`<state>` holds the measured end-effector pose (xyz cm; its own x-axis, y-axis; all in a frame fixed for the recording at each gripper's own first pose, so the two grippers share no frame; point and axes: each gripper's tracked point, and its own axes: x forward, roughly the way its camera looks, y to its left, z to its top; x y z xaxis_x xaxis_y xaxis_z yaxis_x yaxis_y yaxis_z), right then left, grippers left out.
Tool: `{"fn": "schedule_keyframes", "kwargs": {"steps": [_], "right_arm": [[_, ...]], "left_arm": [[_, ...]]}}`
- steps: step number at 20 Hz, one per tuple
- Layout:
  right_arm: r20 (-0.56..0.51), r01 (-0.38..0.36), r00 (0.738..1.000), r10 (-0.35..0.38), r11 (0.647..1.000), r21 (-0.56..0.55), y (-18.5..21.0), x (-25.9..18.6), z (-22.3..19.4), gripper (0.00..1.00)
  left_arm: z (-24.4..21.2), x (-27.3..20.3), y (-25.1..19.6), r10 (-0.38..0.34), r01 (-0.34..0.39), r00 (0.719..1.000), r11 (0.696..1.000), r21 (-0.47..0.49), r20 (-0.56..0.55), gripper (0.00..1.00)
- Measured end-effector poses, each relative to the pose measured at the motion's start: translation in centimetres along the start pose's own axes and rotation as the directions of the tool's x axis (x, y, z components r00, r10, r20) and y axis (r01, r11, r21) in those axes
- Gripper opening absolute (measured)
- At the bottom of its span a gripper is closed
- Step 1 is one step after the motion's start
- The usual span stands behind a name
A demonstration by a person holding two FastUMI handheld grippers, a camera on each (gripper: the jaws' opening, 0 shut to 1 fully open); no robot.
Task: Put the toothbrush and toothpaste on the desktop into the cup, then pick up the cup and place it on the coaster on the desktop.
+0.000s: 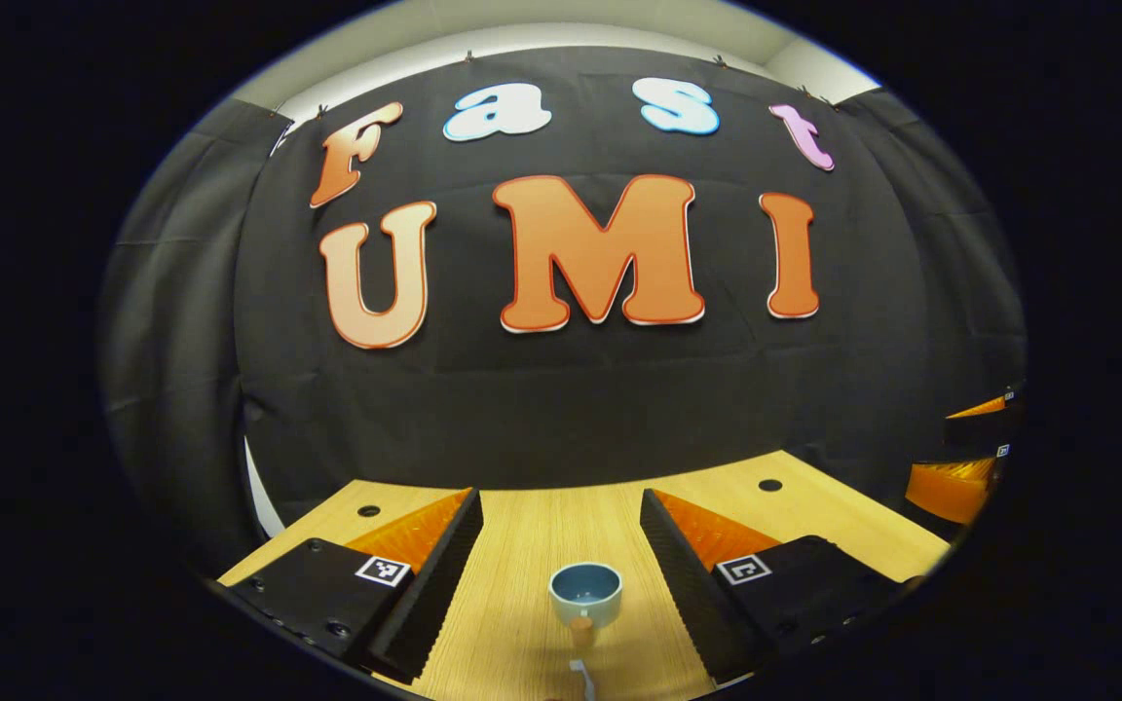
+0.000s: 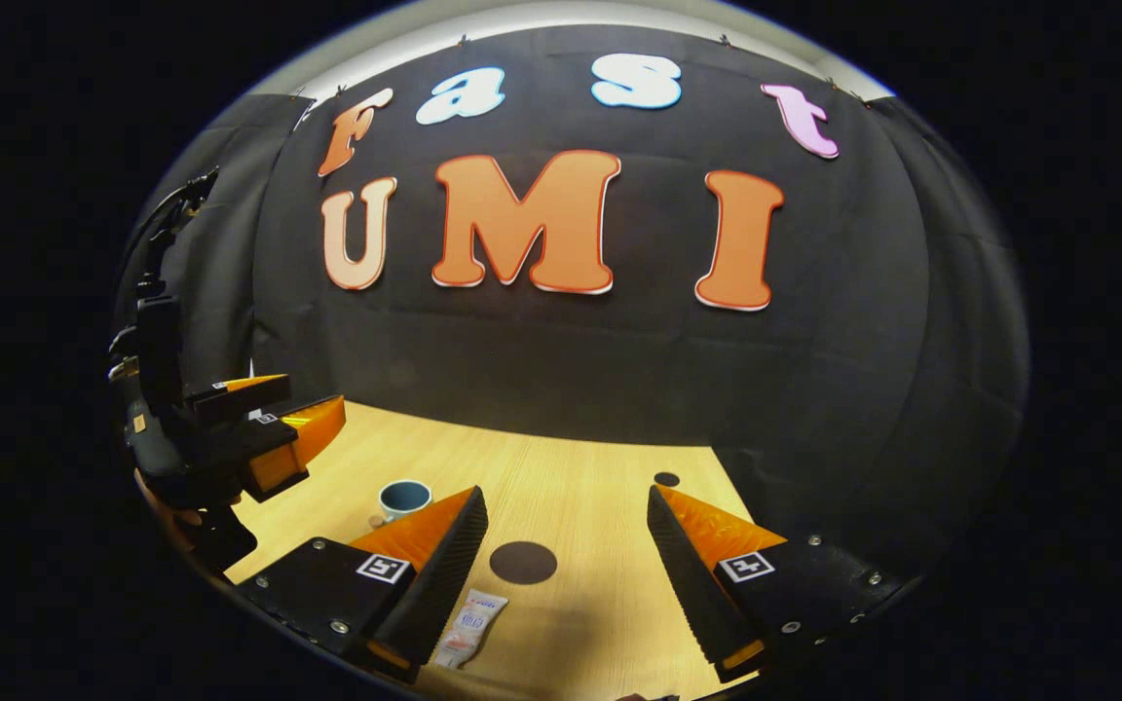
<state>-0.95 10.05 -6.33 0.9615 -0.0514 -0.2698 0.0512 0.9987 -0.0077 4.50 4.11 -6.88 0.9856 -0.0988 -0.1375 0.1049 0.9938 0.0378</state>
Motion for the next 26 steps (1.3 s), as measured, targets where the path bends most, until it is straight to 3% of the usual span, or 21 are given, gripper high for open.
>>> {"fn": "schedule_keyframes", "kwargs": {"steps": [4, 8, 14, 20, 23, 26], "right_arm": [[-0.09, -0.036, 0.995, 0.037, 0.999, 0.012, 0.8, 1.2, -2.5, 0.99], [-0.189, -0.06, 0.98, 0.066, 0.998, 0.036, 1.1, 2.2, -5.3, 0.99], [-0.345, -0.084, 0.934, 0.096, 0.995, 0.051, 2.1, 3.2, -9.6, 0.99], [-0.517, -0.112, 0.846, 0.129, 0.992, 0.063, 3.5, 3.2, -14.9, 0.94], [-0.561, -0.129, 0.815, 0.146, 0.989, 0.069, 4.7, 3.5, -16.6, 0.94], [-0.608, -0.143, 0.779, 0.153, 0.987, 0.065, 5.6, 3.7, -18.2, 0.94]], "left_arm": [[-5.1, -0.2, -0.2, -0.003, 0.001, 0.988, 1.0, -0.014, -0.154, 0.98], [-10.2, -0.2, -0.4, -0.015, 0.002, 0.95, 0.999, -0.042, -0.311, 0.98], [-18.0, -1.3, -1.0, -0.052, -0.012, 0.83, 0.994, -0.111, -0.556, 0.98], [-23.6, -3.3, -2.0, -0.105, -0.013, 0.672, 0.988, -0.153, -0.733, 0.99], [-24.8, -3.9, -2.1, -0.108, -0.009, 0.622, 0.989, -0.145, -0.775, 0.99], [-25.9, -4.7, -2.1, -0.103, -0.018, 0.553, 0.991, -0.136, -0.827, 0.99]]}}
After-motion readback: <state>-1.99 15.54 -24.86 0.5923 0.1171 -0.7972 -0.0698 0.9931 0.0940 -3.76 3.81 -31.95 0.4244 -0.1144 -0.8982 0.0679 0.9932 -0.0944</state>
